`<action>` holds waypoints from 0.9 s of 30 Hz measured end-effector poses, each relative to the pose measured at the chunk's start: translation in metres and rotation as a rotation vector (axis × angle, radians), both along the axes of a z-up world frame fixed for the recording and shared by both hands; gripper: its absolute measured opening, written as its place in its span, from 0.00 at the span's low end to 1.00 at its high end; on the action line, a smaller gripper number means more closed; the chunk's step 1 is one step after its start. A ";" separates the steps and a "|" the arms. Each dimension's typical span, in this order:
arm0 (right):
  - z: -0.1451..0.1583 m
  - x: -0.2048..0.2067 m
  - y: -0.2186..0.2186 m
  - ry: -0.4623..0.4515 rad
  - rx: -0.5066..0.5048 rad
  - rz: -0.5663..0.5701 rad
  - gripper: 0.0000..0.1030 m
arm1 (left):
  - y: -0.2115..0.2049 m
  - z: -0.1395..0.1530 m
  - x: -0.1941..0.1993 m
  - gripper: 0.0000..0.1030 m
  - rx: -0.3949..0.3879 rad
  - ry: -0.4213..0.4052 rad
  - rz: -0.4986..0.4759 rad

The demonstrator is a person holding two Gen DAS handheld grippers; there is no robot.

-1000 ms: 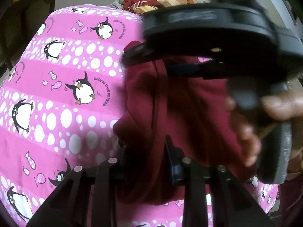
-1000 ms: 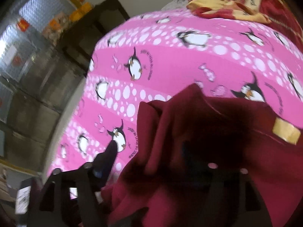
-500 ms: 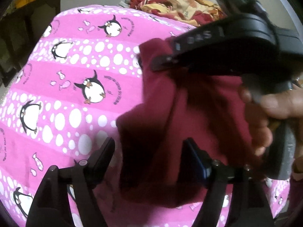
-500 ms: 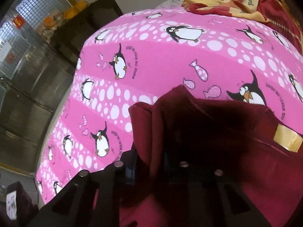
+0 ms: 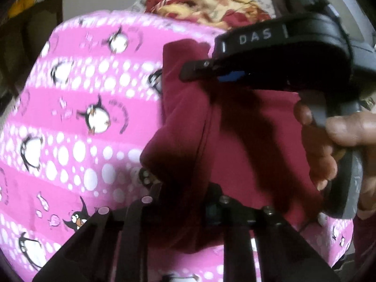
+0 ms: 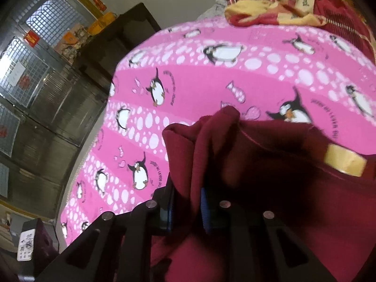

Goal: Fold small clothes

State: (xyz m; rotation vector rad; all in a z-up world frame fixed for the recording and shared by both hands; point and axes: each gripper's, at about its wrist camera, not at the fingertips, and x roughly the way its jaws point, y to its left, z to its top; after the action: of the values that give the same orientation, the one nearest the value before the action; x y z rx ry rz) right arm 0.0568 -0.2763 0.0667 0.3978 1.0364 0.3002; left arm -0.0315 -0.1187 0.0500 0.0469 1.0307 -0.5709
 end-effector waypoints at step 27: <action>0.053 -0.147 -0.200 -0.074 -0.005 -0.295 0.18 | -0.188 0.052 -0.091 0.19 -0.017 -0.064 -0.317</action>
State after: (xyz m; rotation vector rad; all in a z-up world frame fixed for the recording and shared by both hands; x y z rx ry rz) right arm -0.0906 -0.4758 0.1197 0.5248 0.8918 0.0472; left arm -0.1229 -0.3064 0.1023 0.2156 0.9626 -0.8607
